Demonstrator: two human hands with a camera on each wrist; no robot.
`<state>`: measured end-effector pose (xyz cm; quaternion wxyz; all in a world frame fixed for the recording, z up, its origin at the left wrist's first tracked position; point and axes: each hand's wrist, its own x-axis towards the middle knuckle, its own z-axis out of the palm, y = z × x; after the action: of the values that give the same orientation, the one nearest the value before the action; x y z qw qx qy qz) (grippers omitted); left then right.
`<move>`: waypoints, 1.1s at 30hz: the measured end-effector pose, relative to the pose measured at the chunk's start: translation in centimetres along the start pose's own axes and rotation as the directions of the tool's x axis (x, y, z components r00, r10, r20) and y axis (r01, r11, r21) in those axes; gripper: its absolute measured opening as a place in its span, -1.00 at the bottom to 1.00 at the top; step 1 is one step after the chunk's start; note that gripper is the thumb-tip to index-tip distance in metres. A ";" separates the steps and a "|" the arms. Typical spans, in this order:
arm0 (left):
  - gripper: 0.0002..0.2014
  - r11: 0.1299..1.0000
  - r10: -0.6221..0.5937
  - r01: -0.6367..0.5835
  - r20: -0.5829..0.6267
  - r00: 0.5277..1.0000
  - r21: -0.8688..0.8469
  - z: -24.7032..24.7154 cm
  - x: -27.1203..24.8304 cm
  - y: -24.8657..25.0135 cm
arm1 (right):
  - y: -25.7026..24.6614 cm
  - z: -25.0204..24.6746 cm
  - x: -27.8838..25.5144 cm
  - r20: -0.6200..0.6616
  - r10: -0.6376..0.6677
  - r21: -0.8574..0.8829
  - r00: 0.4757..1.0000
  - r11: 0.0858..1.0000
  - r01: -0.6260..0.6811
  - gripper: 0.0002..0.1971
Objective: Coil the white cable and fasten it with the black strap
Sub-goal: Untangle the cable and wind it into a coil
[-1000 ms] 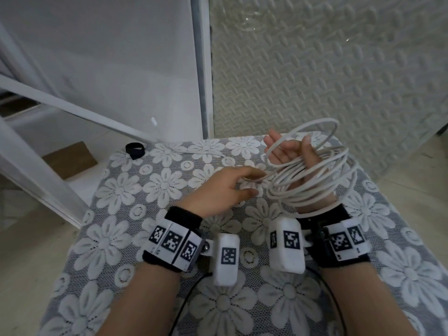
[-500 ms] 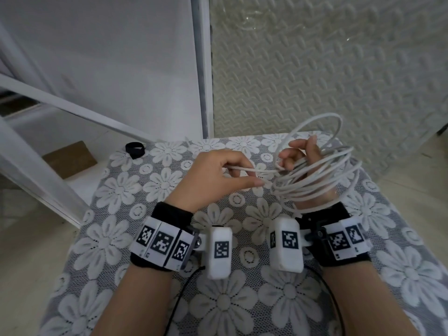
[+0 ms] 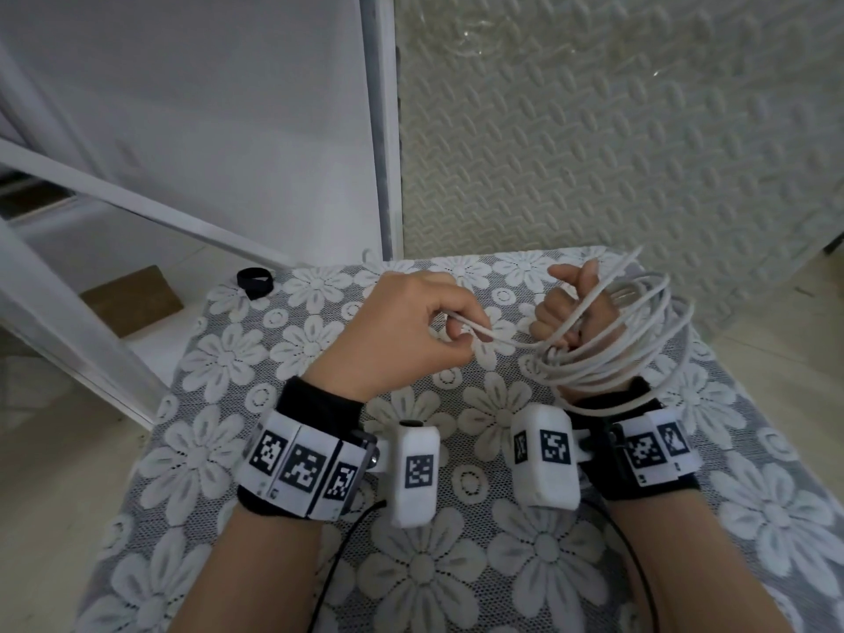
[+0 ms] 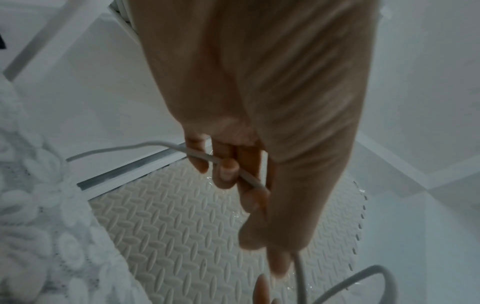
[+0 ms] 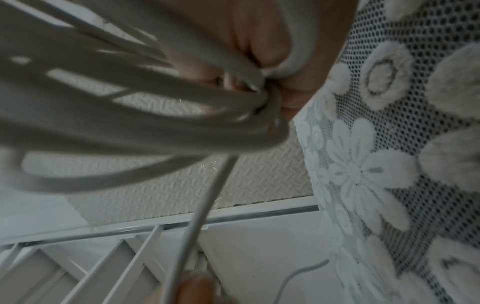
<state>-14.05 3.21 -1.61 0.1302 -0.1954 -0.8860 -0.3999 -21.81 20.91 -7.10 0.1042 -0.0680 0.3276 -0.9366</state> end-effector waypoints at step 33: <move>-0.82 0.946 0.050 0.020 0.206 0.977 -0.323 -2.1 -0.7 3.1 | 0.7 0.9 -1.0 -0.019 0.137 -0.517 0.990 0.847 -0.128 -0.62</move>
<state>-11.86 3.34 1.51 0.0045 -0.2623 -0.8157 -0.5155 -20.55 20.01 -6.91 0.1494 -0.0792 0.5698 -0.8042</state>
